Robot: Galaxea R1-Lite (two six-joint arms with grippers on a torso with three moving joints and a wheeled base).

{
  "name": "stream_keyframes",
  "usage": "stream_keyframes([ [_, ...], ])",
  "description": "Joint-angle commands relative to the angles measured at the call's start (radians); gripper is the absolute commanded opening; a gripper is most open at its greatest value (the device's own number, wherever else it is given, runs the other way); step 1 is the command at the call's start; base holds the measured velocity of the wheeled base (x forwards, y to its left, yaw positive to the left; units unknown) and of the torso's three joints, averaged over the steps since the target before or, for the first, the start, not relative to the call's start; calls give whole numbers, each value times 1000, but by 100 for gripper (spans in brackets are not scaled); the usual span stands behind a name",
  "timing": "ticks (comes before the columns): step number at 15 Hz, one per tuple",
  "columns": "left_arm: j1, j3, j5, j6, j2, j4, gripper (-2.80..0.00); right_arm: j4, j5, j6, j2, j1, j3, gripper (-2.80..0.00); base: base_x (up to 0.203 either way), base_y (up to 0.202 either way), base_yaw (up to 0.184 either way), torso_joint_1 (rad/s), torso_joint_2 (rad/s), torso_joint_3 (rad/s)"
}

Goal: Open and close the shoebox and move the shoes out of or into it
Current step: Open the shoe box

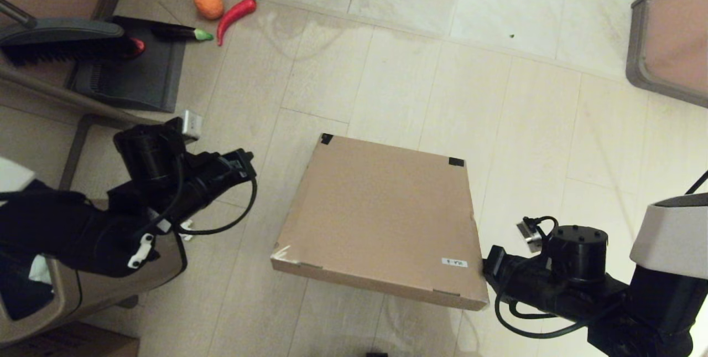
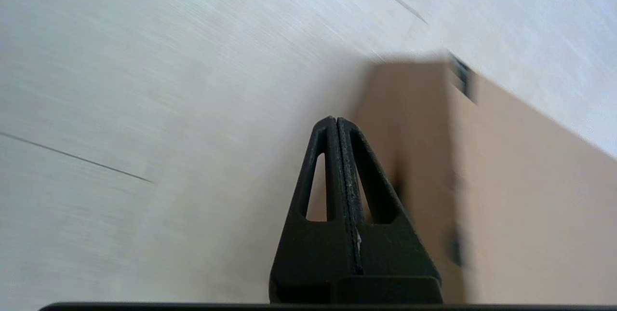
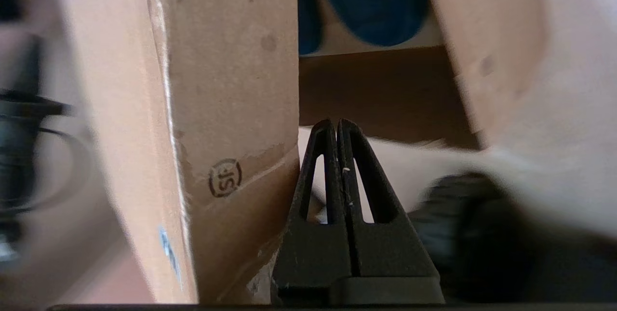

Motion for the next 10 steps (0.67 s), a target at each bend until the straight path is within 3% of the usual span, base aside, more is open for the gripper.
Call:
stream_keyframes([
  [1, 70, -14, 2, -5, -4, -7, -280, -9, 13, 63, -45, -1, 1, -280, 0, 0, 0, 0, 0, 0],
  [6, 94, -2, -5, -9, 6, -7, -280, -10, 20, 319, -173, -2, -1, -280, 0, 0, 0, 0, 0, 0],
  [10, 94, 10, -10, -12, 21, -7, -280, -7, 64, 346, -235, -3, -14, -280, 0, 0, 0, 0, 0, 0],
])
